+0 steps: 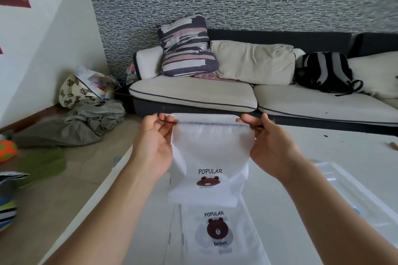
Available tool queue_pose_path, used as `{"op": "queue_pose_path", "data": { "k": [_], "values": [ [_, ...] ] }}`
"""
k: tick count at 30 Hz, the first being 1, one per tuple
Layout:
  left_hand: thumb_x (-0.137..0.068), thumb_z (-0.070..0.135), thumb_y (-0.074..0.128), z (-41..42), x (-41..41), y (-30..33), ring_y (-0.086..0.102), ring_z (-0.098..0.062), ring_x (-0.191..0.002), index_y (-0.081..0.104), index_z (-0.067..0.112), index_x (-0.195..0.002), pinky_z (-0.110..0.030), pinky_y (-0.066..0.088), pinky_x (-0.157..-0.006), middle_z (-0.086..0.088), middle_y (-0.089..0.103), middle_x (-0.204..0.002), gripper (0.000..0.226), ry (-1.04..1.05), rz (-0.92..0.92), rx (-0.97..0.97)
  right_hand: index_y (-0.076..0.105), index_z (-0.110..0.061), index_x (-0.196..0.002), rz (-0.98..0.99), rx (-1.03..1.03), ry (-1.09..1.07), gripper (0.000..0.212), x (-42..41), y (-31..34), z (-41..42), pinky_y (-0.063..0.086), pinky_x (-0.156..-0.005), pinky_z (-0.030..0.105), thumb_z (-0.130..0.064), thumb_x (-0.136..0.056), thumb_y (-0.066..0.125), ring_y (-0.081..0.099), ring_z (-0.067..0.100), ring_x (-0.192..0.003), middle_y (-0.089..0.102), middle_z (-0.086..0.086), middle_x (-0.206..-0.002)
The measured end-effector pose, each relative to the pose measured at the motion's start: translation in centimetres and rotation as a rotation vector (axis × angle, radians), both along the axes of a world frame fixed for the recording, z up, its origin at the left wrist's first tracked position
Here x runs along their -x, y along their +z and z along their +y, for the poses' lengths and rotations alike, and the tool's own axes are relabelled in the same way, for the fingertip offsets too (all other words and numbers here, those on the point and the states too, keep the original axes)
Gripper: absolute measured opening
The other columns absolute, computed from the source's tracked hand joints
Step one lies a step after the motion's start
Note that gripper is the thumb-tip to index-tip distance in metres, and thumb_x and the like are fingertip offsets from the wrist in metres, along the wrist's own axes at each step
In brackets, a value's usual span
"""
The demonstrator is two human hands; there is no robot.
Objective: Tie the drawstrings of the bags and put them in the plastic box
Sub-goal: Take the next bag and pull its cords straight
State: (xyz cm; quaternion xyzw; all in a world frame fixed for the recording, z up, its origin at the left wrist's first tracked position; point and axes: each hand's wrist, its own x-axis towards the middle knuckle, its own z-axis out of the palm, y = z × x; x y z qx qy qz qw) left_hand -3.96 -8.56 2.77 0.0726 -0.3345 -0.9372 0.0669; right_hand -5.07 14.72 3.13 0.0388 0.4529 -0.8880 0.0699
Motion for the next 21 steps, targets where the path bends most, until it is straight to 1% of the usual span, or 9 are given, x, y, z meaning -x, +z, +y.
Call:
{"op": "queue_pose_path", "data": {
  "k": [4,6,7,8,10,12,16,19,21],
  "values": [
    [-0.106,0.019,0.043,-1.4,0.4,0.0,0.061,-0.012,-0.071,0.05,0.016,-0.074,-0.03,0.051,-0.085,0.002,0.058,-0.07,0.032,0.017,-0.046,-0.19,0.061,-0.01,-0.071,-0.054,0.092,-0.071,0.056,0.1,-0.1,0.3,0.051,-0.082,0.04,-0.036,-0.11,0.03,0.069,0.027,-0.089,0.076,0.011,-0.091],
    [-0.106,0.017,0.041,-2.9,1.0,0.1,0.057,-0.01,-0.061,0.047,0.016,-0.075,-0.033,0.053,-0.076,0.003,0.053,-0.061,0.032,0.105,-0.079,-0.297,0.047,-0.012,-0.064,-0.064,0.199,-0.136,0.054,0.4,0.2,0.8,0.051,-0.084,0.042,-0.034,-0.11,0.028,0.072,0.026,-0.073,0.067,0.012,-0.069],
    [-0.106,0.014,0.041,-4.0,1.4,0.1,0.053,-0.01,-0.053,0.047,0.015,-0.075,-0.032,0.054,-0.07,0.003,0.049,-0.055,0.031,0.162,-0.09,-0.351,0.039,-0.014,-0.061,-0.066,0.259,-0.187,0.053,0.5,0.4,1.2,0.052,-0.083,0.044,-0.032,-0.11,0.029,0.067,0.024,-0.058,0.055,0.008,-0.056],
    [-0.106,0.012,0.04,-4.9,1.7,0.0,0.049,-0.009,-0.046,0.047,0.015,-0.075,-0.029,0.054,-0.062,0.003,0.045,-0.049,0.032,0.213,-0.102,-0.385,0.032,-0.016,-0.06,-0.065,0.302,-0.245,0.051,0.7,0.5,1.9,0.054,-0.079,0.044,-0.03,-0.11,0.031,0.055,0.021,-0.045,0.041,0.004,-0.048],
    [-0.107,0.011,0.037,-6.4,1.9,-0.1,0.041,-0.009,-0.039,0.046,0.016,-0.075,-0.021,0.046,-0.05,0.004,0.04,-0.042,0.033,0.274,-0.119,-0.379,0.026,-0.018,-0.06,-0.052,0.305,-0.335,0.05,0.8,0.7,3.1,0.049,-0.061,0.037,-0.025,-0.108,0.036,0.028,0.016,-0.039,0.023,-0.001,-0.047],
    [-0.109,0.015,0.035,-6.9,2.1,-0.2,0.037,-0.008,-0.037,0.045,0.016,-0.075,-0.017,0.037,-0.045,0.005,0.038,-0.041,0.035,0.296,-0.109,-0.34,0.028,-0.018,-0.059,-0.039,0.238,-0.366,0.05,0.9,0.7,3.6,0.039,-0.05,0.027,-0.024,-0.107,0.039,0.02,0.015,-0.041,0.02,-0.002,-0.049],
    [-0.109,0.028,0.037,-4.9,1.6,0.2,0.035,-0.006,-0.042,0.046,0.017,-0.078,-0.016,0.035,-0.047,0.007,0.037,-0.053,0.034,0.293,-0.032,-0.217,0.028,-0.019,-0.06,-0.026,0.151,-0.351,0.049,0.8,0.8,3.3,0.029,-0.046,0.025,-0.026,-0.106,0.042,0.018,0.014,-0.042,0.019,-0.004,-0.052],
    [-0.107,0.036,0.039,-1.5,0.3,0.8,0.031,-0.006,-0.043,0.045,0.022,-0.081,-0.017,0.033,-0.046,0.01,0.032,-0.054,0.031,0.229,0.064,0.057,0.028,-0.021,-0.06,0.0,-0.003,-0.121,0.05,-0.1,1.3,1.5,0.03,-0.041,0.023,-0.034,-0.102,0.05,0.018,0.014,-0.045,0.018,-0.004,-0.055],
    [-0.108,0.035,0.038,1.3,-0.7,1.3,0.023,-0.006,-0.042,0.043,0.023,-0.078,-0.017,0.025,-0.042,0.01,0.027,-0.053,0.032,0.184,0.12,0.26,0.031,-0.019,-0.063,0.039,-0.122,0.104,0.044,-0.9,2.2,-0.2,0.031,-0.044,0.026,-0.04,-0.098,0.047,0.019,0.015,-0.049,0.017,-0.002,-0.06]
  ]
}}
